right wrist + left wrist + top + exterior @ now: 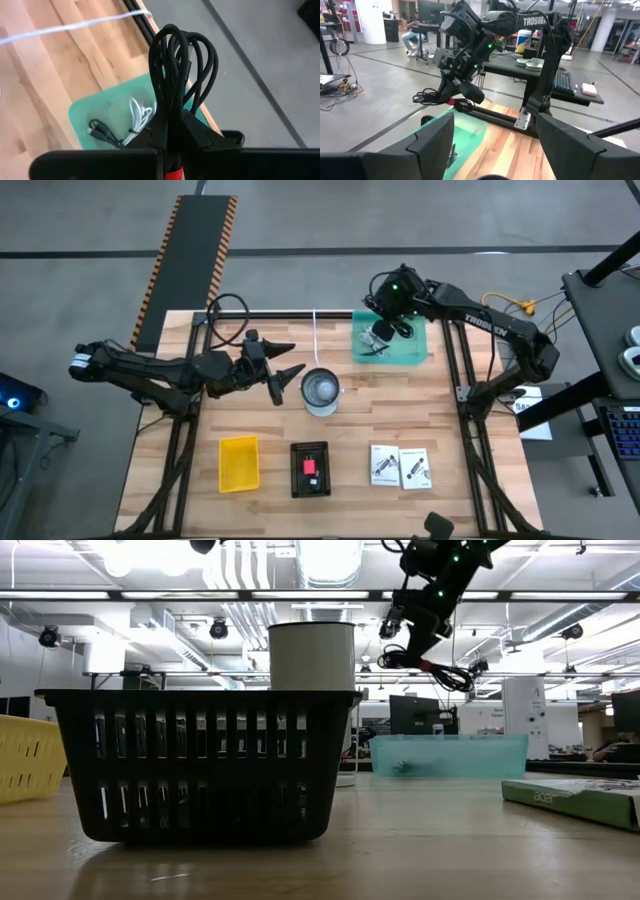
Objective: Pick and place items into bin
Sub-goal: Put the black USB cable into the green bin, then put the left card reader box into the yellow bin
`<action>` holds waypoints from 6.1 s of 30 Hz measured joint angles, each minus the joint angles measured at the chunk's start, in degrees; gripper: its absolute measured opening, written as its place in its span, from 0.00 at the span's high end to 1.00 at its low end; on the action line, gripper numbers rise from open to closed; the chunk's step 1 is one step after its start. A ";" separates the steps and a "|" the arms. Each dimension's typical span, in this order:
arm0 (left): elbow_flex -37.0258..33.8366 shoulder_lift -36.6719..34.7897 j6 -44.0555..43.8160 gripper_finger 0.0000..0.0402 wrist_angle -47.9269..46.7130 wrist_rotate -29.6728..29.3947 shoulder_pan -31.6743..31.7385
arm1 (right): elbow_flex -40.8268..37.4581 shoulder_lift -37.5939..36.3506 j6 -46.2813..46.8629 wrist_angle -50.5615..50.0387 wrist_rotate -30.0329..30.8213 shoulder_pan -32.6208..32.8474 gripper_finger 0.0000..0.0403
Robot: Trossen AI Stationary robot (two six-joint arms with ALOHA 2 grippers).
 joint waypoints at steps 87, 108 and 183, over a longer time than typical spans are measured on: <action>-0.98 -1.26 -10.49 0.34 -14.77 0.90 -0.11 | -24.16 0.20 105.96 8.42 -17.50 60.07 0.44; -1.00 -1.26 -10.51 0.34 -17.40 0.90 -0.11 | -24.29 9.40 108.83 10.18 -17.11 63.82 0.46; -1.05 -1.31 -10.55 0.34 -17.33 0.90 -0.11 | -24.39 9.05 97.33 2.03 -3.98 68.03 0.59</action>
